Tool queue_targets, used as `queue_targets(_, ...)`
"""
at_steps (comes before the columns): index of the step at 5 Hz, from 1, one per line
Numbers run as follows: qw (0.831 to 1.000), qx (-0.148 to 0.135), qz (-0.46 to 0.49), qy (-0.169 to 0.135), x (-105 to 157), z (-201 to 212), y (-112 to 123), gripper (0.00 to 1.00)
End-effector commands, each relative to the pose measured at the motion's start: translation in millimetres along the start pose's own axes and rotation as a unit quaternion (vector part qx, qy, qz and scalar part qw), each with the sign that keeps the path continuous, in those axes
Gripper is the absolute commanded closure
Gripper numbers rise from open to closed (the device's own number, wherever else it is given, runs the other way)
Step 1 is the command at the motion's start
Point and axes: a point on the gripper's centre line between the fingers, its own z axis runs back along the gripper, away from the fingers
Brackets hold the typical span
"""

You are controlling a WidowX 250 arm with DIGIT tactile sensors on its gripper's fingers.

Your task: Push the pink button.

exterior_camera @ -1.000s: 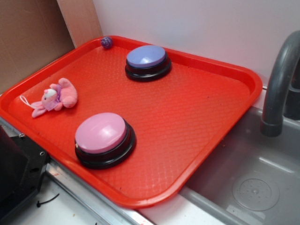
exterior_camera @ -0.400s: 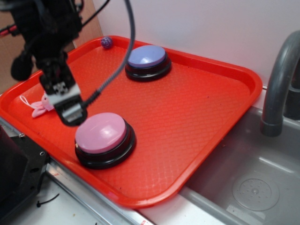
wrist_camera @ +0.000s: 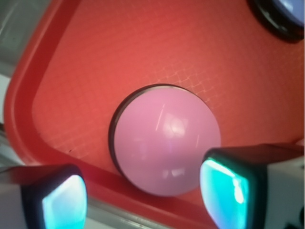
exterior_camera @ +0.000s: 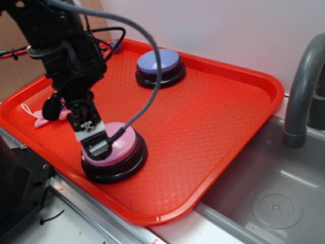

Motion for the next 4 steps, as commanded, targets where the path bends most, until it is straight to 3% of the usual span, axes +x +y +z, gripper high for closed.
queue_targets(1,1.000,0.009,-0.004,0.029,4,-15,20,0.00)
queue_targets(3,0.998,0.004,-0.001,0.058,0,-27,23,0.00)
queue_targets(4,0.998,0.009,-0.008,0.062,12,-22,17,0.00)
